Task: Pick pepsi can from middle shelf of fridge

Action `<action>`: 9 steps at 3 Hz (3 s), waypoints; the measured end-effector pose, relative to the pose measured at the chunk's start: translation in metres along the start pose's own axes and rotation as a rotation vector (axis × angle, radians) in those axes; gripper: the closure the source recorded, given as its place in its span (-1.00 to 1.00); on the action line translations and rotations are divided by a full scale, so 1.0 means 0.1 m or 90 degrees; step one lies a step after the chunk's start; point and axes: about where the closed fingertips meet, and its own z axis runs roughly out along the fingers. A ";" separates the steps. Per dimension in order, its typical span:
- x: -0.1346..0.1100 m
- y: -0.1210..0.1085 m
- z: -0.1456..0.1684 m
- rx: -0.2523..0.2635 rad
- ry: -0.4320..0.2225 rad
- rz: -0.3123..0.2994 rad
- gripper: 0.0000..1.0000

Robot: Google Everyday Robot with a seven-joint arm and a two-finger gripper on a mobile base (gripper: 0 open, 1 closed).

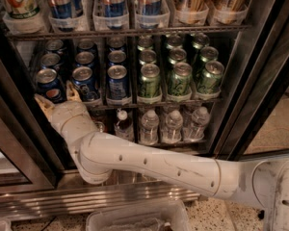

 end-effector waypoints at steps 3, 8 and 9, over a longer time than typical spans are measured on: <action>0.02 -0.02 0.21 0.007 0.007 0.005 -0.56; -0.04 -0.03 0.17 0.006 0.009 0.005 1.00; -0.10 -0.03 0.14 0.001 0.009 0.002 1.00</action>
Offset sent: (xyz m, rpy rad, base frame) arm 0.0285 0.0193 -0.0017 -0.0014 0.0215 -0.0179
